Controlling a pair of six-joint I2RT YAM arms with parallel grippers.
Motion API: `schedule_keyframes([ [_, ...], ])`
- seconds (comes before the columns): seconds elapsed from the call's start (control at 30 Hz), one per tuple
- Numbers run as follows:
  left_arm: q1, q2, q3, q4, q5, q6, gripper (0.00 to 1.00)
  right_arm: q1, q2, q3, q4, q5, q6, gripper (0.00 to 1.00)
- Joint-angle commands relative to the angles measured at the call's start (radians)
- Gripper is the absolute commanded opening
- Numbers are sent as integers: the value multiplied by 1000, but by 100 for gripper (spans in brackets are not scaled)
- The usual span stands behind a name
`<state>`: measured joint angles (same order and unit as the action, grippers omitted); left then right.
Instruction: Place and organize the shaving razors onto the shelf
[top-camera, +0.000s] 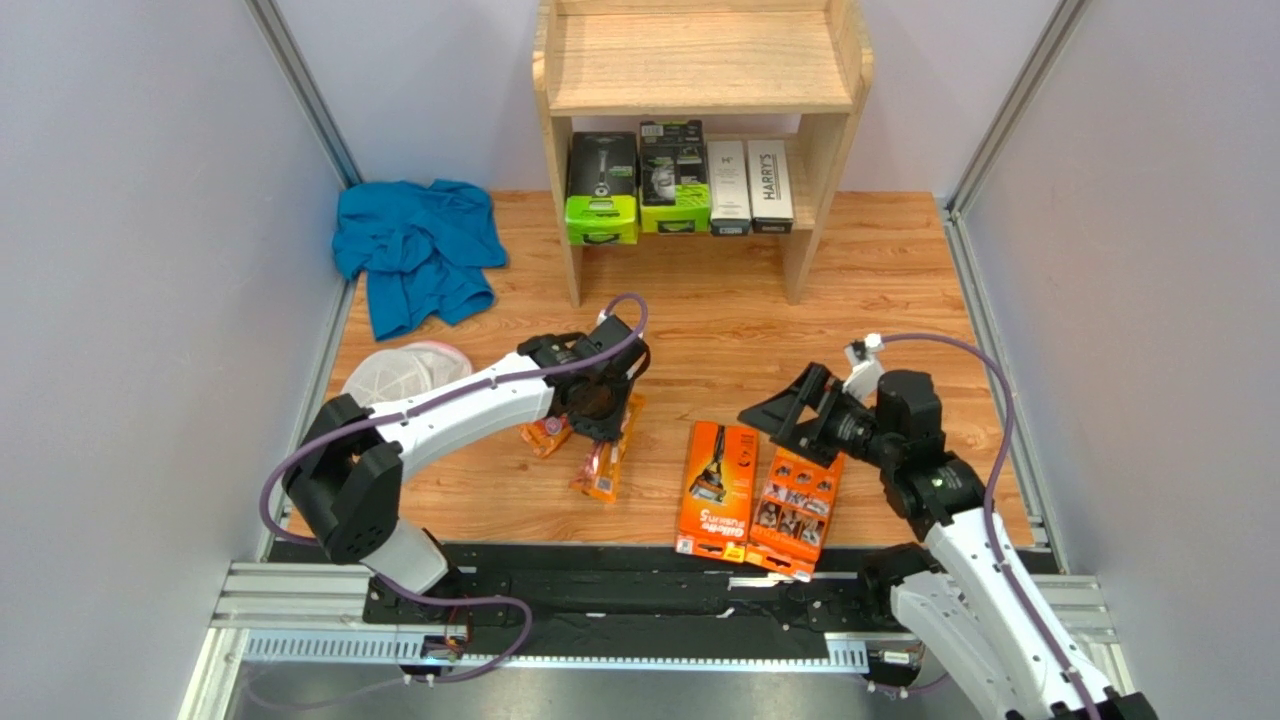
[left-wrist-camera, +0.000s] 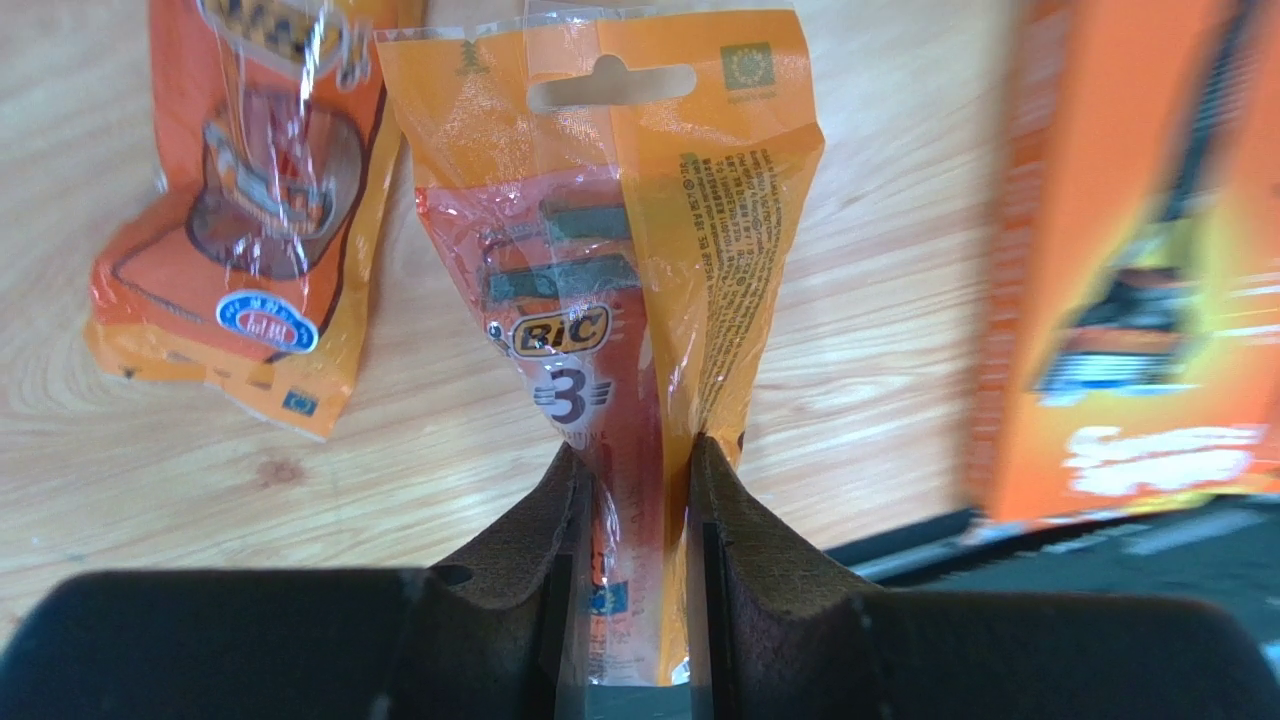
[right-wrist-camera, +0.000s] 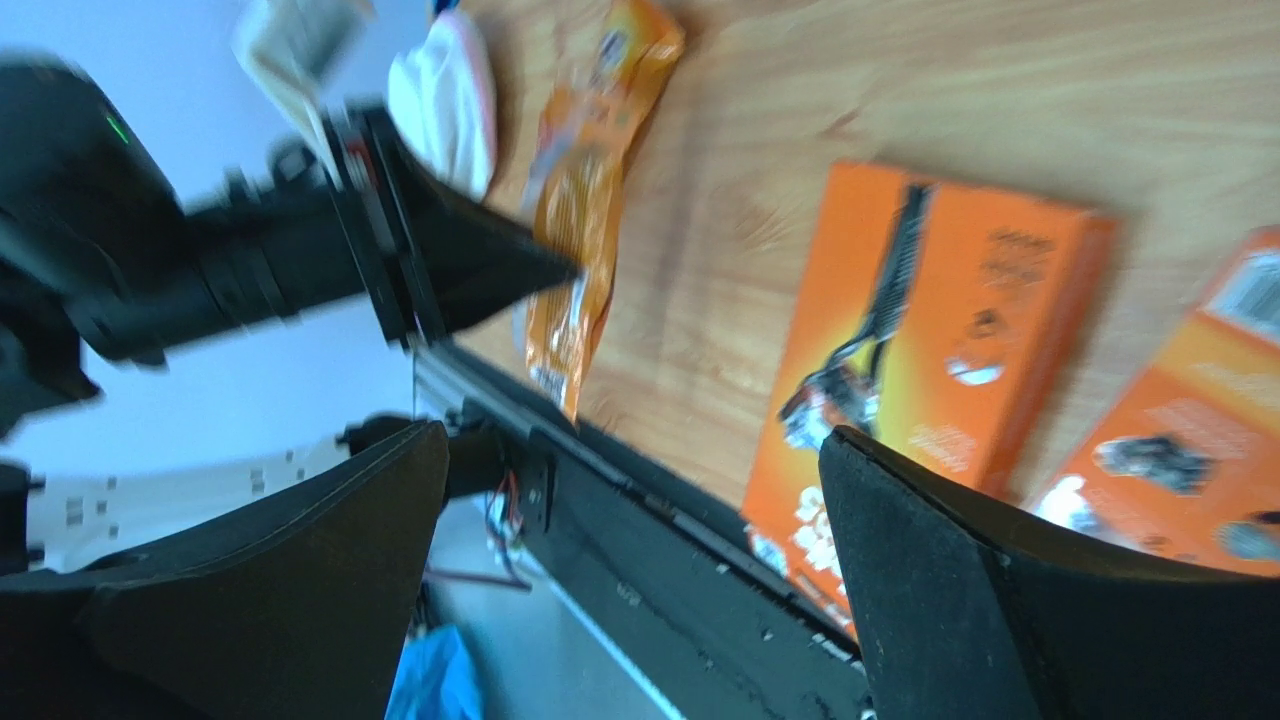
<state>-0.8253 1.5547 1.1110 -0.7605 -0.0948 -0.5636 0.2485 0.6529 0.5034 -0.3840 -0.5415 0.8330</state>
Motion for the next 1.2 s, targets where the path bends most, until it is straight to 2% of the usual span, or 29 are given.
schedule_keyframes([
  [0.0,-3,-47,117,-14,64,-45,1,208,-26,-19,94,173,98,98],
  [0.1,-3,-35,190,-37,89,-50,0,325,25,-19,180,250,143,98],
  [0.3,-3,-47,276,-48,89,-62,0,445,201,38,321,334,166,96],
  [0.6,3,-102,306,-4,165,-114,0,543,369,30,650,359,227,90],
  [0.83,18,-123,283,62,230,-153,0,581,399,70,694,357,204,87],
  [0.93,22,-127,286,72,227,-163,0,594,418,78,718,351,210,80],
  [1.03,29,-130,286,78,230,-171,0,603,435,86,720,345,216,60],
  [1.07,31,-134,285,79,219,-176,0,603,441,87,724,341,219,50],
  [1.13,35,-143,277,81,213,-180,0,604,444,89,721,334,230,41],
  [1.17,38,-151,273,85,205,-186,0,604,444,87,720,334,233,33],
])
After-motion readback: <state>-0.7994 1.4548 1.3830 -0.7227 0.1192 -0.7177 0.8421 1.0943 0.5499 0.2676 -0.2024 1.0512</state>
